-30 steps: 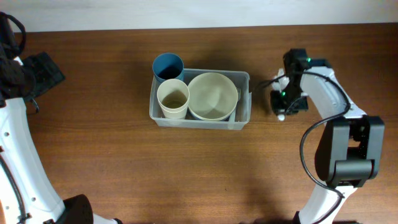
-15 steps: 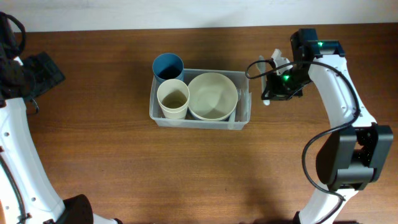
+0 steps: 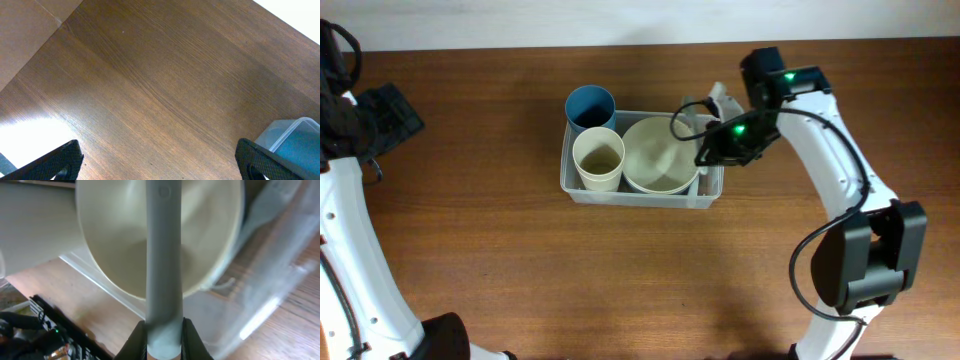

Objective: Pack container

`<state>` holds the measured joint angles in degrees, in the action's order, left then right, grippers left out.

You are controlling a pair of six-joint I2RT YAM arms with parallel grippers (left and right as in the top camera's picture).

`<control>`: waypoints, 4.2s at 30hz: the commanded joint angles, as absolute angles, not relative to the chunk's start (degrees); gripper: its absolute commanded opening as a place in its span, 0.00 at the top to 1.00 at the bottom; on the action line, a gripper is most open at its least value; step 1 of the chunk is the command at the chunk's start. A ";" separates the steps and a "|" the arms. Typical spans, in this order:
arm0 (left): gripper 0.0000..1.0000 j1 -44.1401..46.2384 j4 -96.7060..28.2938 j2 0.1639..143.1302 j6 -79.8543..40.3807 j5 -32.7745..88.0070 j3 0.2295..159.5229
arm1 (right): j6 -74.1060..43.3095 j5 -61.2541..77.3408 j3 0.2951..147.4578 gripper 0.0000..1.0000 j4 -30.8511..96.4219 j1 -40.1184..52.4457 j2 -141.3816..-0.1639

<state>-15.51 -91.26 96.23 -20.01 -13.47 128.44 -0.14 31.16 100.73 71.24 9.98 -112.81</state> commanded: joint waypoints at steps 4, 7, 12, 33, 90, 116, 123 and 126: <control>0.00 -15.66 -91.35 96.42 -20.58 -13.26 128.29 | -10.96 23.35 101.89 0.89 70.41 9.85 -110.85; 0.00 -15.66 -91.35 96.42 -20.58 -13.26 128.29 | -15.35 18.35 101.80 0.89 70.41 9.85 -110.85; 0.00 -15.66 -91.35 96.42 -20.58 -13.26 128.29 | -17.17 16.10 101.78 0.89 69.95 9.91 -110.87; 0.01 -15.66 -91.35 96.42 -20.58 -13.26 128.29 | -17.32 14.50 96.27 0.88 67.11 14.20 -110.89; 0.00 -15.66 -91.35 96.42 -20.58 -13.26 128.29 | -12.29 4.01 125.12 0.01 97.34 -11.00 -105.67; 0.00 -15.66 -91.35 96.42 -20.58 -13.26 128.29 | -3.20 2.72 125.05 0.01 97.34 -10.90 -105.78; 0.01 -15.66 -91.35 96.42 -20.58 -13.26 128.29 | -3.20 2.28 120.70 0.01 88.73 -5.52 -95.85; 0.00 -15.66 -91.35 96.42 -20.58 -13.26 128.29 | -3.20 -0.25 112.07 0.02 79.07 -1.39 -87.26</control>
<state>-15.51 -91.29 96.23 -20.01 -13.47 128.44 -4.03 2.33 117.38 82.76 -5.15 -96.99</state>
